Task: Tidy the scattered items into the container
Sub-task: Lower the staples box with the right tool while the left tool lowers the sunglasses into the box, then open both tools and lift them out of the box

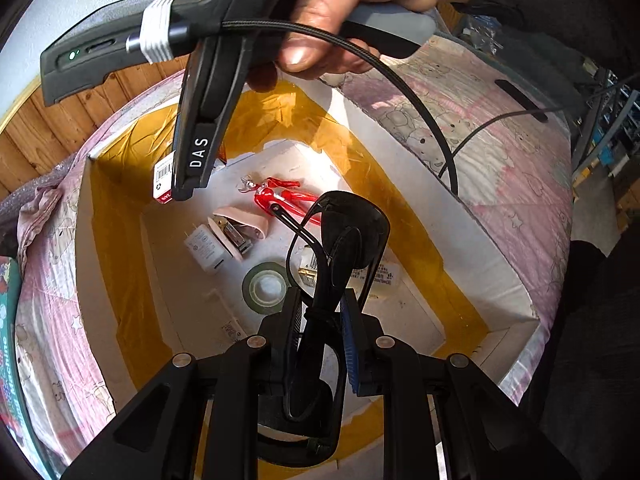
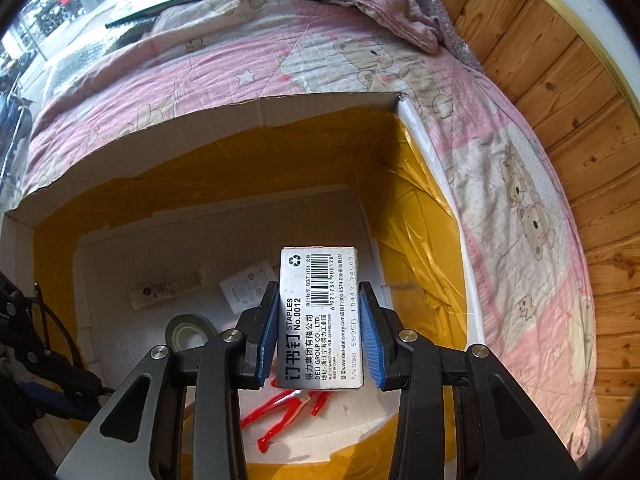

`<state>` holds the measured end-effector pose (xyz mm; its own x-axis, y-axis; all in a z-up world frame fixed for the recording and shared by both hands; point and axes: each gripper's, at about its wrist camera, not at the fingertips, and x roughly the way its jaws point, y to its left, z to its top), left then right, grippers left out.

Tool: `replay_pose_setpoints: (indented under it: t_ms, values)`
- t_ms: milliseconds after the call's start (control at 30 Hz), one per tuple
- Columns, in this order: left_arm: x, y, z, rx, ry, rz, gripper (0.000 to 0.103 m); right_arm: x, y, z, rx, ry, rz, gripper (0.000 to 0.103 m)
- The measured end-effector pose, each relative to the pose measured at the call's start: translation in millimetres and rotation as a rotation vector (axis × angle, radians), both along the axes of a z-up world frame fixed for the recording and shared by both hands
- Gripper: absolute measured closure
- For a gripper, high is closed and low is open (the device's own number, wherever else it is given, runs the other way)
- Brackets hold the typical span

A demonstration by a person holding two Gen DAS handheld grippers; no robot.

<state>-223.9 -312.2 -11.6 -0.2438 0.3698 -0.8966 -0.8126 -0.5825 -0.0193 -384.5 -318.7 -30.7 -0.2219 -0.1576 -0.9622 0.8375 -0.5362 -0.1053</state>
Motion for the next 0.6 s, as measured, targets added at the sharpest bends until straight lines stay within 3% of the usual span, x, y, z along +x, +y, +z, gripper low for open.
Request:
replay_pose_setpoints:
  t_ms: [333, 400, 600]
  values:
    - [-2, 6, -10, -0.043, -0.003, -0.064, 0.080, -5, -5, -14, 0.041, 0.027, 0.021, 0.062]
    - [-6, 4, -8, -0.042, 0.024, -0.030, 0.078, -5, -4, -12, 0.029, 0.026, 0.014, 0.062]
    - [-23, -13, -1, 0.003, -0.014, 0.083, 0.075, -10, 16, 8, -0.085, -0.031, -0.092, 0.059]
